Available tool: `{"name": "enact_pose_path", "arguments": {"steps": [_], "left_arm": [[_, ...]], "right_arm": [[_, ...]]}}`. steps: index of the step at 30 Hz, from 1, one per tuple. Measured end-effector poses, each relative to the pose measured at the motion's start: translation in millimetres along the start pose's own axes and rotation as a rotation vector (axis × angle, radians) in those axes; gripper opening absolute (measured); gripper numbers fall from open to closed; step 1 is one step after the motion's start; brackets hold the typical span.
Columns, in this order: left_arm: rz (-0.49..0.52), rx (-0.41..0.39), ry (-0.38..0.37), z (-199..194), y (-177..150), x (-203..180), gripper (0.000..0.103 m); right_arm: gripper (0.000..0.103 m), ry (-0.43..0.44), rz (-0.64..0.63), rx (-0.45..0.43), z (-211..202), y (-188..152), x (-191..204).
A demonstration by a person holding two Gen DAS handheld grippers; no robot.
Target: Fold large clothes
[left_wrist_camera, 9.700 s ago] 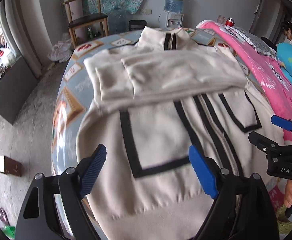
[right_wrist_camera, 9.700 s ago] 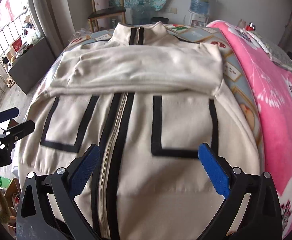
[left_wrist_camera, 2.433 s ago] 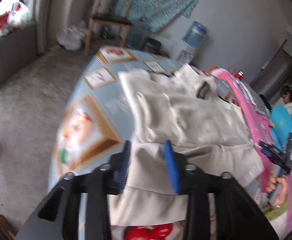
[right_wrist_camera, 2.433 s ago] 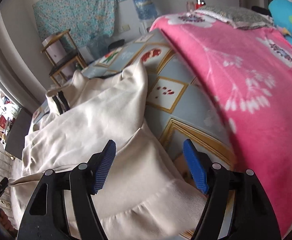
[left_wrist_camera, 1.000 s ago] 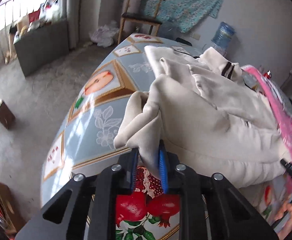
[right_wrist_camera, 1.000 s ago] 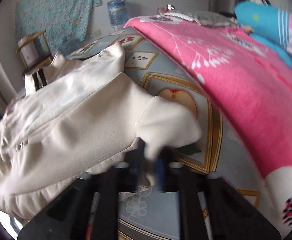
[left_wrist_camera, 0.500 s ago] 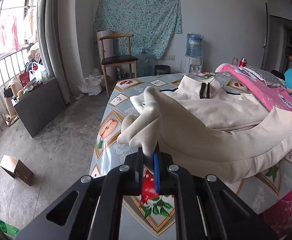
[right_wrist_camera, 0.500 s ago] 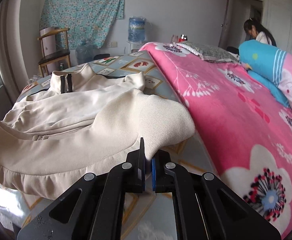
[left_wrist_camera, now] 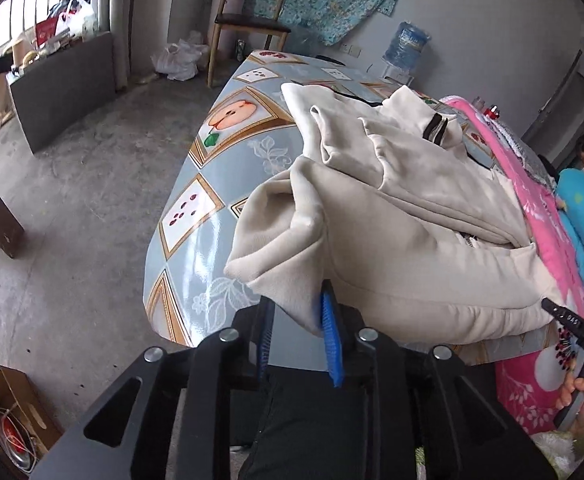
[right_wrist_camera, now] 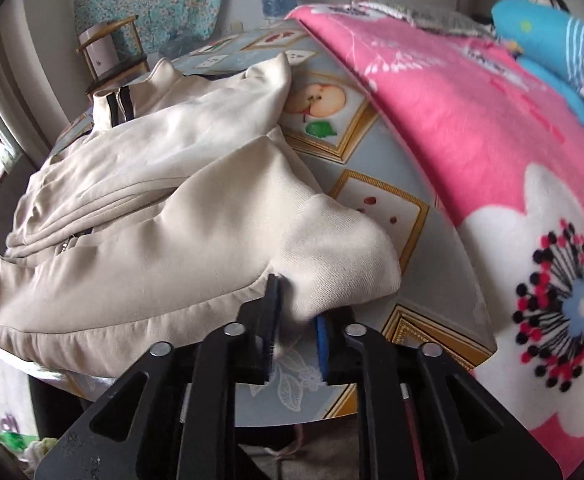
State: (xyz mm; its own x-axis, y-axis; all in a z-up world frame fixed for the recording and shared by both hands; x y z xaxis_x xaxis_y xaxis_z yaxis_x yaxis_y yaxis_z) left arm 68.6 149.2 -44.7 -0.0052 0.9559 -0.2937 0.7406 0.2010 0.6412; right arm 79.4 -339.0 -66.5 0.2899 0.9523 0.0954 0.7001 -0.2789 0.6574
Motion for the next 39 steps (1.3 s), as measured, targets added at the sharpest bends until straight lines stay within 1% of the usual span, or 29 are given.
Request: {"name": "enact_pose_path", "arguments": {"steps": [1, 2, 3, 4, 5, 8, 9, 11, 12, 14, 15, 18, 21, 22, 23, 25, 27, 28, 31, 33, 34, 35, 36, 37, 38, 39], "left_arm": [[0.001, 0.004, -0.007, -2.4, 2.0, 1.6, 0.028], [0.009, 0.004, -0.001, -5.1, 2.6, 1.9, 0.035], [0.022, 0.000, 0.015, -8.1, 5.0, 2.3, 0.039], [0.034, -0.006, 0.035, -10.3, 6.9, 1.8, 0.040], [0.055, -0.015, 0.072, -14.3, 12.0, 2.4, 0.041], [0.090, -0.041, 0.157, -25.0, 27.7, 7.5, 0.048], [0.096, -0.051, 0.173, -28.0, 35.0, 9.8, 0.050], [0.103, -0.070, 0.189, -31.7, 50.9, 13.5, 0.051], [0.109, -0.081, 0.193, -31.6, 61.3, 13.2, 0.052], [0.125, -0.101, 0.186, -27.8, 83.7, 9.5, 0.055], [0.134, -0.111, 0.180, -24.0, 97.2, 4.9, 0.057], [0.161, -0.124, 0.141, -7.9, 136.6, -16.8, 0.061], [0.191, -0.114, 0.037, 17.6, 176.8, -47.4, 0.066], [0.197, -0.098, -0.003, 31.1, 190.8, -59.8, 0.066], [0.200, -0.082, -0.030, 42.4, 200.1, -69.8, 0.066], [0.201, -0.041, -0.080, 70.1, 218.9, -90.9, 0.066], [0.209, 0.011, -0.138, 104.1, 236.6, -114.2, 0.067], [0.204, 0.029, -0.148, 117.3, 242.1, -122.0, 0.066], [0.165, 0.116, -0.215, 169.3, 261.1, -148.7, 0.067], [0.120, 0.170, -0.225, 202.1, 269.5, -160.6, 0.066], [0.106, 0.192, -0.223, 218.9, 274.3, -165.9, 0.067], [0.098, 0.200, -0.200, 232.7, 277.5, -170.1, 0.066], [0.107, 0.205, -0.163, 248.4, 280.0, -174.9, 0.066], [0.124, 0.208, -0.134, 259.9, 281.5, -178.0, 0.066], [0.149, 0.208, -0.093, 272.6, 282.4, -181.9, 0.066], [0.176, 0.210, -0.055, 283.6, 281.5, -185.3, 0.066]], "right_arm": [[0.026, 0.012, -0.003, 0.012, -0.5, 0.7, -1.5], [0.033, 0.015, -0.010, 0.019, -1.9, 0.7, -2.1], [0.035, 0.017, -0.012, 0.027, -3.9, 0.5, -3.7], [0.041, 0.018, -0.003, 0.036, -5.7, 1.4, -6.0], [0.049, 0.012, 0.014, 0.045, -7.7, 3.1, -8.8], [0.055, -0.010, 0.069, 0.049, -19.2, 12.8, -20.5], [0.056, -0.008, 0.089, 0.044, -24.2, 15.9, -24.0], [0.063, 0.005, 0.134, 0.030, -30.2, 28.8, -31.1], [0.064, 0.014, 0.148, 0.023, -31.1, 36.5, -31.8], [0.069, 0.038, 0.153, 0.013, -29.4, 53.8, -28.7], [0.069, 0.057, 0.149, 0.004, -29.1, 63.1, -25.9], [0.071, 0.146, 0.120, -0.027, -22.0, 99.7, -4.7], [0.074, 0.279, 0.086, -0.033, -6.2, 145.1, 27.7], [0.077, 0.323, 0.073, -0.030, 0.1, 156.6, 37.3], [0.078, 0.369, 0.057, -0.017, 10.0, 173.6, 51.0], [0.078, 0.429, 0.029, 0.013, 29.7, 198.3, 74.4], [0.078, 0.466, 0.007, 0.052, 52.6, 219.5, 95.9], [0.078, 0.477, -0.003, 0.071, 64.0, 228.8, 104.6], [0.078, 0.487, -0.020, 0.148, 108.6, 255.6, 133.2], [0.078, 0.472, -0.019, 0.192, 133.8, 266.2, 146.9], [0.077, 0.463, -0.043, 0.216, 148.1, 271.2, 157.2], [0.077, 0.450, -0.058, 0.225, 158.8, 276.7, 163.9], [0.077, 0.419, -0.070, 0.234, 172.9, 281.5, 171.3], [0.077, 0.397, -0.086, 0.258, 188.5, 285.9, 179.3], [0.073, 0.385, -0.100, 0.281, 199.6, 288.6, 184.0], [0.072, 0.364, -0.104, 0.299, 210.7, 290.0, 186.8]]}}
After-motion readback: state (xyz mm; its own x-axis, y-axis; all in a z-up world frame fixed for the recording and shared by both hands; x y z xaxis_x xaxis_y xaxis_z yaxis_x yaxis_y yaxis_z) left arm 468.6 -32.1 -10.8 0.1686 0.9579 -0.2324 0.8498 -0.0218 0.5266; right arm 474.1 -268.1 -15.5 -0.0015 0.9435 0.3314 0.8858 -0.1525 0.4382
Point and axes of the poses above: each gripper's, at about its wrist camera, not at the fingertips, and z roughly the way its jaws point, x to its left, y to its top, the point moved 2 cm from there along z, roughly the way its jaws point, and after that the axes turned 7 degrees about -x, right-handed, at the moved point
